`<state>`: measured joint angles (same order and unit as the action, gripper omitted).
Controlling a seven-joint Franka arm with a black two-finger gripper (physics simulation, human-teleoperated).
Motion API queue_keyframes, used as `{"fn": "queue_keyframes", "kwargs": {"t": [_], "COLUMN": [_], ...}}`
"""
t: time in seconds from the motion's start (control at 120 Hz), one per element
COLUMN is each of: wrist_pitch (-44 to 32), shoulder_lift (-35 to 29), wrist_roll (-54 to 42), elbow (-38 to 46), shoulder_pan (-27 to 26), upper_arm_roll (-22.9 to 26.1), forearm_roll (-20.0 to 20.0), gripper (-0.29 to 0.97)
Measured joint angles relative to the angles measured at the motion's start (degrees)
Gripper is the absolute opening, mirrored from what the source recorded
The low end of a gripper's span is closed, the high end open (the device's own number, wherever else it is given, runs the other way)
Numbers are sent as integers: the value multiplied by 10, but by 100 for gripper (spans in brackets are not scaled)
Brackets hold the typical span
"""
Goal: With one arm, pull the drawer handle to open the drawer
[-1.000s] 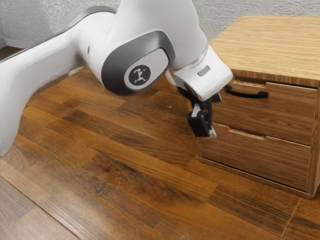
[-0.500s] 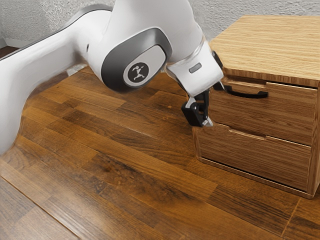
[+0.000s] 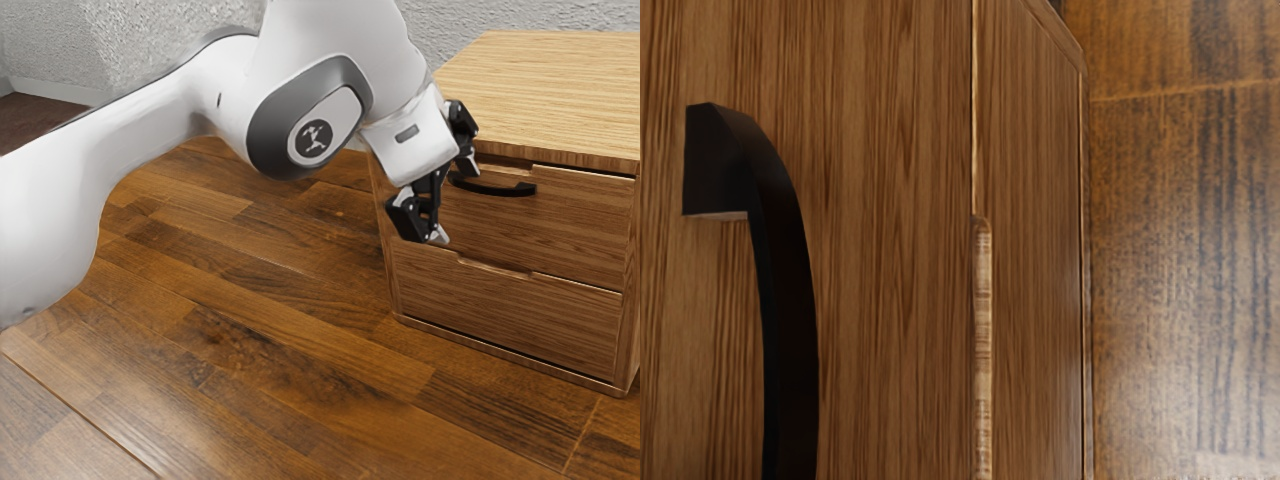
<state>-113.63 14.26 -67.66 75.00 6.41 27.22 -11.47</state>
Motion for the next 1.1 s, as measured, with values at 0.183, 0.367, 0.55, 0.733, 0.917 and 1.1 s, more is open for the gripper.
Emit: {"fn": "queue_keyframes", "kwargs": {"t": [0.183,0.367,0.55,0.733,0.917,1.1], "wrist_pitch": [1,1,2,2,2,2], "shoulder_lift": [6,9,10,10,4,1], "wrist_roll": [-19,-32,-38,-40,-41,-39], "elbow": [-8,-7,-6,-2,0,5], "shoulder_pan": [-35,-45,-44,-42,-43,-43], "upper_arm_roll": [-30,-33,-33,-33,-33,-33], "forearm_roll": [2,2,1,1,1,1], "gripper": [68,68,68,68,60,51]}}
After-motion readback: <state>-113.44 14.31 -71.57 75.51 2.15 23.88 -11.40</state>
